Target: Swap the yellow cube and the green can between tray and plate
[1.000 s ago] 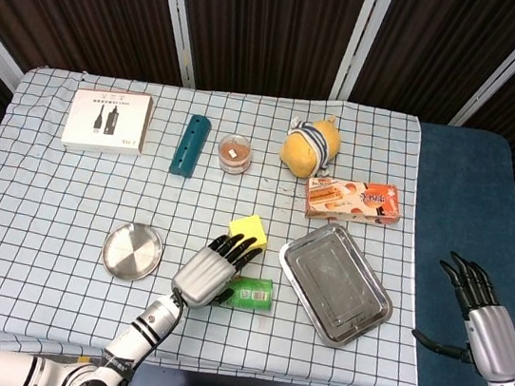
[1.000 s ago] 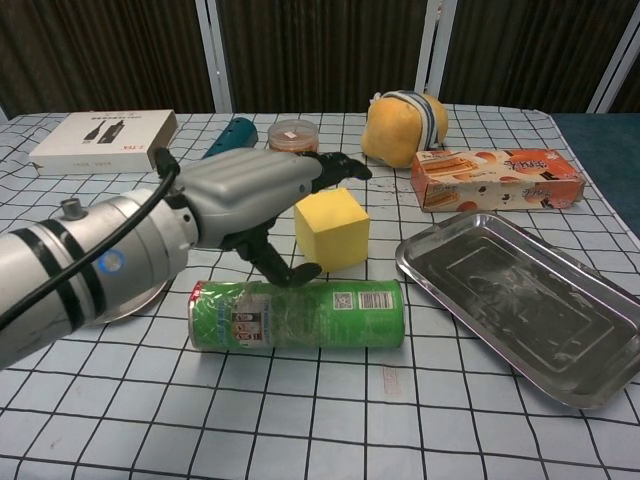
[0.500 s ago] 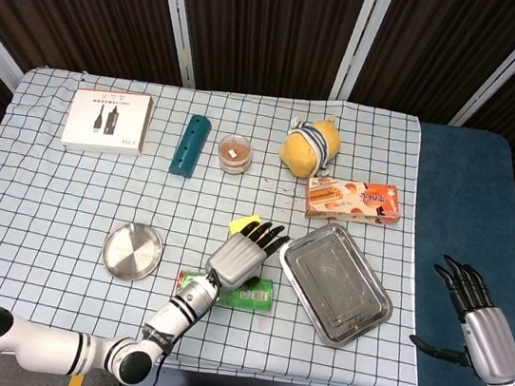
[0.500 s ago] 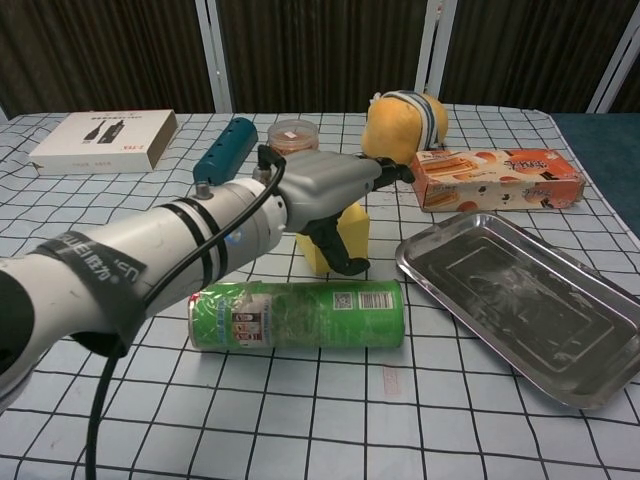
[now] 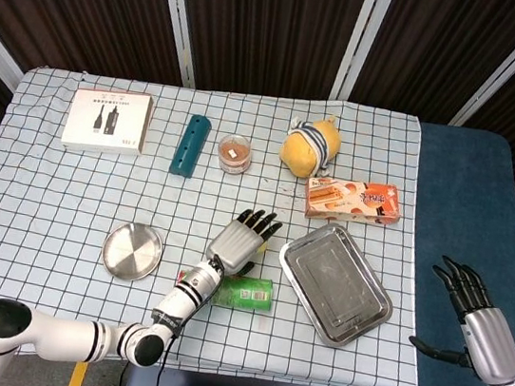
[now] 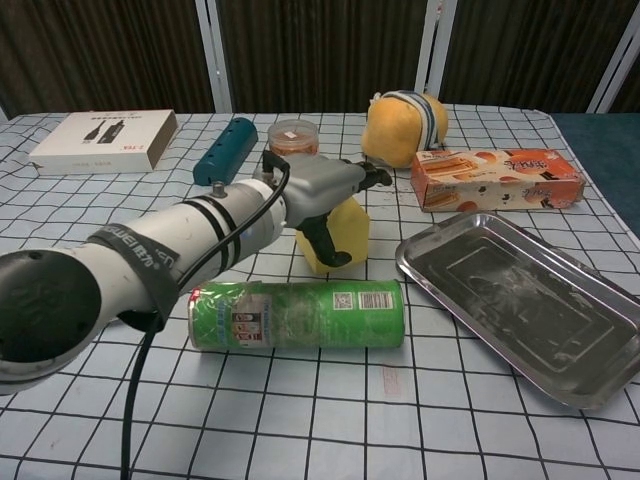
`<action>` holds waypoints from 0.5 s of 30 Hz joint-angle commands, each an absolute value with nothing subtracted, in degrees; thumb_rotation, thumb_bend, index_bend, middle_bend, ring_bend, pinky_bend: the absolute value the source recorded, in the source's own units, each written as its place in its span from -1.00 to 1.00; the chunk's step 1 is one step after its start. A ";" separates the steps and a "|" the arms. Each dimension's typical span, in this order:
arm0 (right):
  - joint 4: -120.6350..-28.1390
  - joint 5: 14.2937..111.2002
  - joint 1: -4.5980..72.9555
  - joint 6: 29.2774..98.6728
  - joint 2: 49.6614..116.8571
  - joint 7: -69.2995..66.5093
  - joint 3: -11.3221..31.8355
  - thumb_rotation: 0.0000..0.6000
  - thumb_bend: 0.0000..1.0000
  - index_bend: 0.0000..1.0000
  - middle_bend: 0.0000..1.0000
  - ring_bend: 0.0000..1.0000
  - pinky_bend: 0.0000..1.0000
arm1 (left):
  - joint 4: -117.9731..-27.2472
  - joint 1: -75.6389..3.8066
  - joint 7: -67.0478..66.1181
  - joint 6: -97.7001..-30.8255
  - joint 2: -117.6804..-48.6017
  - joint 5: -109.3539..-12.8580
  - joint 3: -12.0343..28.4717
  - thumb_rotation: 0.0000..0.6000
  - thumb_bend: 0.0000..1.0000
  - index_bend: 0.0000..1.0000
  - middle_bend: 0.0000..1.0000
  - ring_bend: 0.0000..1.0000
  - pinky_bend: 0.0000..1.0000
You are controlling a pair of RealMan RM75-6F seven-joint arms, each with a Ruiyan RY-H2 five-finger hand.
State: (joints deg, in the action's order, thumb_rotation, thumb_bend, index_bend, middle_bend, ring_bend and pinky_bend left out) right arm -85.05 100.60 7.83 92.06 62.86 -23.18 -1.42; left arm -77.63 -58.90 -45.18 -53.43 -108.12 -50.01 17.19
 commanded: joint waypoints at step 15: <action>-85.21 100.71 8.08 91.58 62.84 -22.75 -1.69 1.00 -0.90 -1.00 -1.00 -1.00 -0.89 | -62.40 -57.71 -30.92 -55.84 -114.41 -63.24 12.88 1.00 -0.32 -0.76 -0.38 -0.28 0.03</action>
State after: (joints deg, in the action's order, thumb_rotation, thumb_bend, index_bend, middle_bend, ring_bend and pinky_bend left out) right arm -85.21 100.71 8.08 91.58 62.84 -22.75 -1.69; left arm -63.79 -58.01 -32.08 -55.63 -113.53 -62.27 13.40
